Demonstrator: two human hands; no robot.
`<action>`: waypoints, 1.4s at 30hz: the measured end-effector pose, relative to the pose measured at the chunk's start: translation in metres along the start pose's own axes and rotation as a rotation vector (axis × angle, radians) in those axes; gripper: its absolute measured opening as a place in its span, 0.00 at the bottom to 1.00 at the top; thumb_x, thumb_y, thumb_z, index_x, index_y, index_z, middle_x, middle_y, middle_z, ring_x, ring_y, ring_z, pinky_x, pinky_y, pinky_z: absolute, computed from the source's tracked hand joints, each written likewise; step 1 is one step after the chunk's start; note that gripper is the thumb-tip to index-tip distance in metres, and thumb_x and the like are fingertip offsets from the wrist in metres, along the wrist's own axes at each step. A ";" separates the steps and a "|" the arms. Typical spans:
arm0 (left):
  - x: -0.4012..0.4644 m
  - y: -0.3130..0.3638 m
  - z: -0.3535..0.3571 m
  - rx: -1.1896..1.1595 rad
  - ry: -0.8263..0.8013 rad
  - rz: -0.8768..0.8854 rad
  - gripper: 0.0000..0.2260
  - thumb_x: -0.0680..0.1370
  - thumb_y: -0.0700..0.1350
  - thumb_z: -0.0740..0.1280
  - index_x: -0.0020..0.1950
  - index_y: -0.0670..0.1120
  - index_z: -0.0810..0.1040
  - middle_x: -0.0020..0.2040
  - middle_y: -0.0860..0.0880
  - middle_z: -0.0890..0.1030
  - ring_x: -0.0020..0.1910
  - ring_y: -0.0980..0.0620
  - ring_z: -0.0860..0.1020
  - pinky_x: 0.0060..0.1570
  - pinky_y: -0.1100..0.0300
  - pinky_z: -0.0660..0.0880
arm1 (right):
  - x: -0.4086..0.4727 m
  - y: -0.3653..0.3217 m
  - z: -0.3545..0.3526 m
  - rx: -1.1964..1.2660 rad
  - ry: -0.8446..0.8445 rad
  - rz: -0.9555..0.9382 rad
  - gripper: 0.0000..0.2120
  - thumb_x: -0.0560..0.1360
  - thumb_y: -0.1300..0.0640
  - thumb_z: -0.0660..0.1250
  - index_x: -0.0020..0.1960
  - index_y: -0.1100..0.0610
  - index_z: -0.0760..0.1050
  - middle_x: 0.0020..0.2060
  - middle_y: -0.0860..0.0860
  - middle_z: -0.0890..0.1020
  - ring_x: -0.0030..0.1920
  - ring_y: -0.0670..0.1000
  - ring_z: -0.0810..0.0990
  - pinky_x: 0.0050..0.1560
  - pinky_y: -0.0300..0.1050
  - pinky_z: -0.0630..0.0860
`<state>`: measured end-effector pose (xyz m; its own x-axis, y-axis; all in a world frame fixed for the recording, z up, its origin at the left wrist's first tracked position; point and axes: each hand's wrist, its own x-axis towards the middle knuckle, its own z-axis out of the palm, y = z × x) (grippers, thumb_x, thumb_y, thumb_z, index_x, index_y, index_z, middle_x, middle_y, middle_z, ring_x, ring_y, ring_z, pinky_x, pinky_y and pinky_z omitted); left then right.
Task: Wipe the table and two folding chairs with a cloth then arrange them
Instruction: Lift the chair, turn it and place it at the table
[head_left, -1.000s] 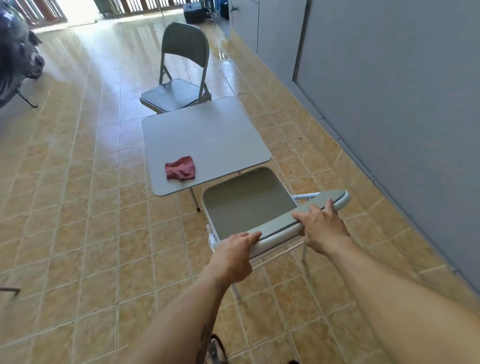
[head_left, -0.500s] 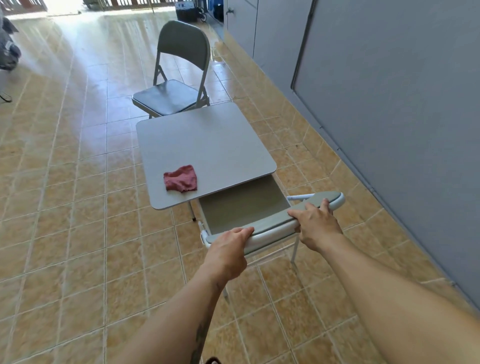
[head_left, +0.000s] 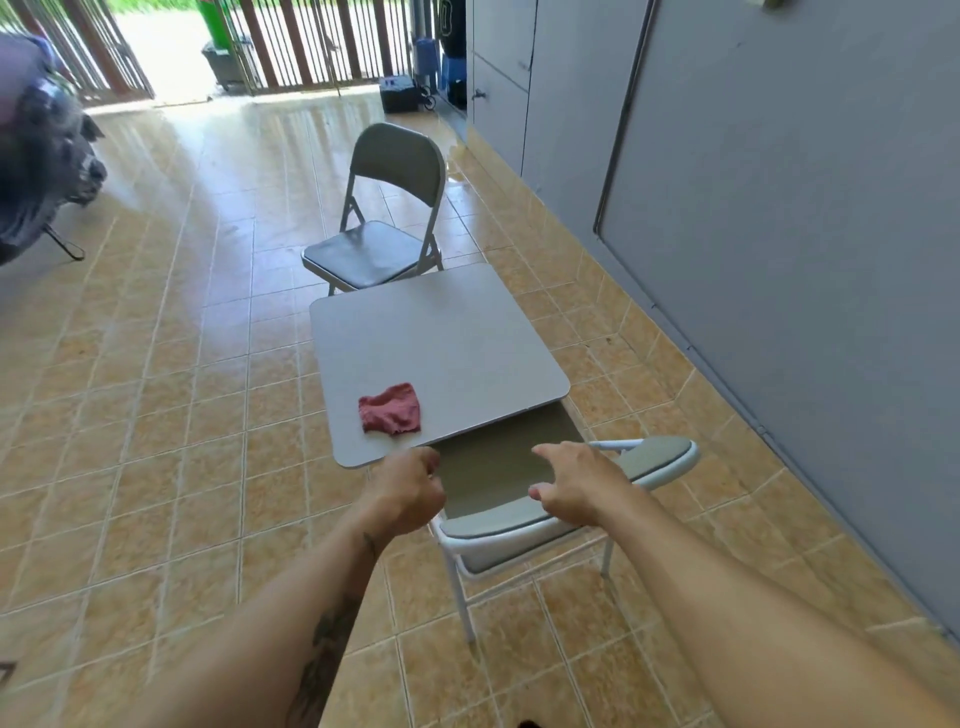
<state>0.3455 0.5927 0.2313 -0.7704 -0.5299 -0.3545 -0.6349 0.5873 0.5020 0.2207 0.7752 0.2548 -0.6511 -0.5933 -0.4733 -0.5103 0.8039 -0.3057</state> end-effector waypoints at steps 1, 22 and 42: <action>-0.001 0.002 -0.013 -0.010 0.017 -0.009 0.15 0.75 0.42 0.62 0.60 0.48 0.81 0.57 0.46 0.82 0.54 0.46 0.80 0.56 0.51 0.79 | 0.002 -0.009 -0.006 0.028 0.005 -0.028 0.30 0.77 0.46 0.65 0.77 0.51 0.62 0.74 0.52 0.68 0.72 0.56 0.67 0.70 0.54 0.67; 0.126 -0.136 -0.332 0.141 0.276 -0.084 0.22 0.80 0.53 0.59 0.72 0.48 0.69 0.73 0.46 0.71 0.70 0.45 0.71 0.66 0.53 0.68 | 0.189 -0.330 -0.144 0.022 0.274 -0.230 0.28 0.76 0.45 0.64 0.75 0.52 0.65 0.73 0.54 0.70 0.71 0.56 0.69 0.69 0.51 0.68; 0.494 -0.234 -0.583 0.237 0.272 0.230 0.23 0.79 0.50 0.61 0.75 0.53 0.67 0.74 0.53 0.69 0.72 0.51 0.67 0.72 0.55 0.65 | 0.539 -0.537 -0.274 0.146 0.389 -0.076 0.28 0.77 0.46 0.63 0.75 0.52 0.65 0.74 0.53 0.69 0.72 0.55 0.68 0.68 0.47 0.66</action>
<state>0.1474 -0.1630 0.3984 -0.8704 -0.4920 -0.0172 -0.4683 0.8168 0.3368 -0.0102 0.0128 0.3904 -0.7927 -0.6003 -0.1067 -0.4978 0.7383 -0.4550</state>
